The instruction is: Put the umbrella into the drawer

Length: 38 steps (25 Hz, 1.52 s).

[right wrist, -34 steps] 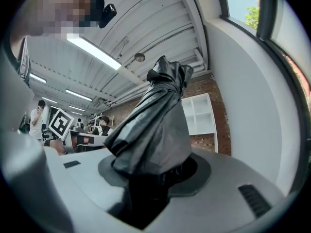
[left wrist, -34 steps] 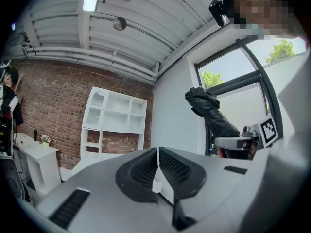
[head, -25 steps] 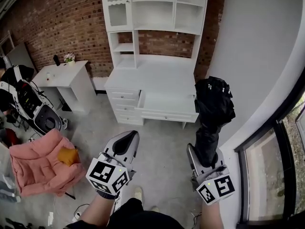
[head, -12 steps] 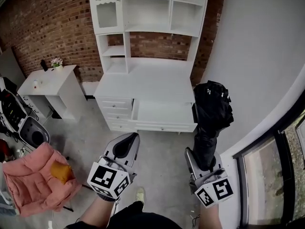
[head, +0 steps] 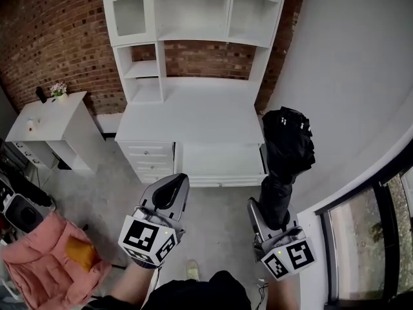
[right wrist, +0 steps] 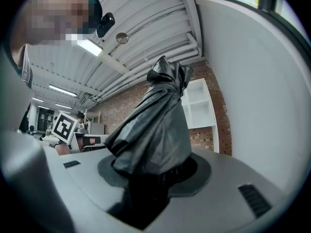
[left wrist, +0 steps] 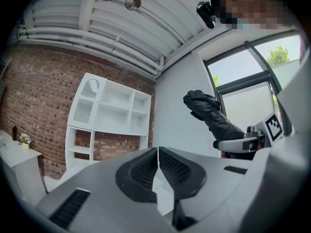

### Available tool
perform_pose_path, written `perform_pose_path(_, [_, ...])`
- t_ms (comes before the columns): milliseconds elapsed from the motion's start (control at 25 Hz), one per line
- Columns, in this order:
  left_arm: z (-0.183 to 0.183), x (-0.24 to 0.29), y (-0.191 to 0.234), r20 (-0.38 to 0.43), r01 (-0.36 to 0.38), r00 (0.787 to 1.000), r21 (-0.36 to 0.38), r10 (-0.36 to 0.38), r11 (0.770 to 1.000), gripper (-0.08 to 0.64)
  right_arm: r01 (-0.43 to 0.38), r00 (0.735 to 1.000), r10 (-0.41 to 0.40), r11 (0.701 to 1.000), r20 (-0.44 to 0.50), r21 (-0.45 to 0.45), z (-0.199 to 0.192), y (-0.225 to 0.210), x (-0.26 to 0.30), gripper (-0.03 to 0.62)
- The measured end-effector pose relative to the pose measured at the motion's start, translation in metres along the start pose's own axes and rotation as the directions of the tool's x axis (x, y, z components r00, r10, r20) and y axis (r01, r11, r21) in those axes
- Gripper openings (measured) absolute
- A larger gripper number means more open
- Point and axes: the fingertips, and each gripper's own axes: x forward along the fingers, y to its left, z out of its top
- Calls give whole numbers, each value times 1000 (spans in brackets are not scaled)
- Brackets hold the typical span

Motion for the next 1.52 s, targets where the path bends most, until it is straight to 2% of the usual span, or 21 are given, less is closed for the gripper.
perform_pose_path(200, [1, 18, 22, -2, 9, 1000, -10, -9, 1000, 14, 2, 1000, -2, 1000, -1, -1, 3, -4, 29, 164])
perform_pose_path(480, [-9, 51, 49, 0, -27, 1000, -31, 27, 999, 13, -34, 999, 34, 999, -38, 2, -14, -22, 67, 166])
perform_pose_path(1000, [-35, 160, 93, -31, -152, 988, -59, 150, 987, 14, -164, 980, 174, 981, -101, 99, -61, -112, 181, 166])
perform_pose_path(1280, [-60, 212, 118, -68, -208, 977, -109, 201, 972, 14, -263, 945, 281, 957, -169, 120, -102, -152, 229, 166])
perform_pose_path(1520, [-83, 239, 127, -110, -226, 971, -113, 214, 967, 14, -340, 893, 363, 932, -266, 129, -154, -168, 252, 166])
